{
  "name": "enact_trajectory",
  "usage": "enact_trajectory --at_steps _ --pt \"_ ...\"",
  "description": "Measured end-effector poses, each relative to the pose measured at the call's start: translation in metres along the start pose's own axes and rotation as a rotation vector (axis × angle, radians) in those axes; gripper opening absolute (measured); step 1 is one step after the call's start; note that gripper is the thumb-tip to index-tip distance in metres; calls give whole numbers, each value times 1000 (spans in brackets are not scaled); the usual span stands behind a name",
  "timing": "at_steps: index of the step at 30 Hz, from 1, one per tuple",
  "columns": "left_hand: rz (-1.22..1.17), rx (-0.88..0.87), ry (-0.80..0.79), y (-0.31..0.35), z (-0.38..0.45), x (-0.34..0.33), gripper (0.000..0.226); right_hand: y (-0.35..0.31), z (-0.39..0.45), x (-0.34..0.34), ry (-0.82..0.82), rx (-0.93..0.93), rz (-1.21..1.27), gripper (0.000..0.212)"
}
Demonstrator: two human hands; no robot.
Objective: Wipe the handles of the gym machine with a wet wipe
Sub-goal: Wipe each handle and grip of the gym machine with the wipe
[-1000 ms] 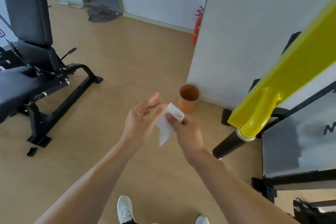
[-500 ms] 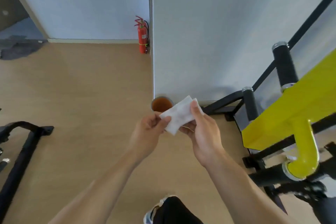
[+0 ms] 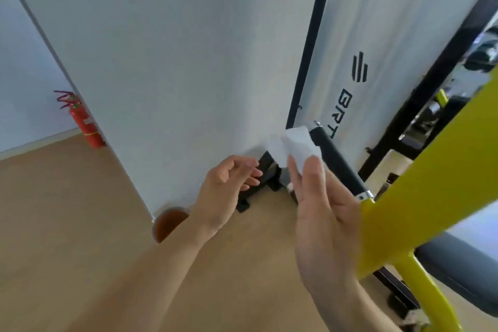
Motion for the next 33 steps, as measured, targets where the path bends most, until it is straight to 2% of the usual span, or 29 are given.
enact_trajectory --at_steps 2,3,5,8,10,13,14,16,17,19,21,25,28,31,33 --pt "33 -32 -107 15 18 -26 30 -29 13 1 -145 372 -546 38" --pt "53 -60 -153 25 27 -37 27 -29 19 1 -190 457 -791 40" --pt "64 -112 -231 44 46 -57 24 -9 29 6 -251 414 -1160 48" --pt "37 -159 -371 65 71 -83 37 27 30 1 -407 233 -1568 68" --pt "37 -199 -457 72 80 -95 40 31 33 -1 -354 174 -1588 68" --pt "45 -250 -612 74 87 -107 29 11 50 3 -104 209 -1523 24" --pt "57 -274 -640 76 88 -108 26 8 55 10 -29 137 -1530 22" --pt "68 -309 -683 81 91 -110 20 13 63 21 19 -66 -1570 40" --pt "61 -309 -704 82 93 -111 19 16 64 26 16 -173 -1637 45" --pt "63 -329 -737 84 94 -111 17 25 63 31 -72 -338 -1862 42" --pt "81 -346 -765 84 93 -112 16 27 60 28 -103 -380 -2002 41" --pt "160 -450 -788 91 89 -112 16 42 77 13 -164 -260 -2008 42" --pt "200 -535 -773 92 85 -113 14 47 82 9 -251 -275 -1984 38" --pt "206 -604 -757 94 79 -114 17 36 62 22 -352 -473 -2104 27" --pt "183 -574 -778 94 75 -115 17 25 43 36 -369 -614 -2220 27"
Point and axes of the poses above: each hand's wrist, its own z-axis towards the middle knuckle, its own x-axis out of the back of the hand, y = z × x, the point moved 10 cm from there along z, towards the middle knuckle, and after that the axes turned 14 degrees about x, right-handed, at the moved point
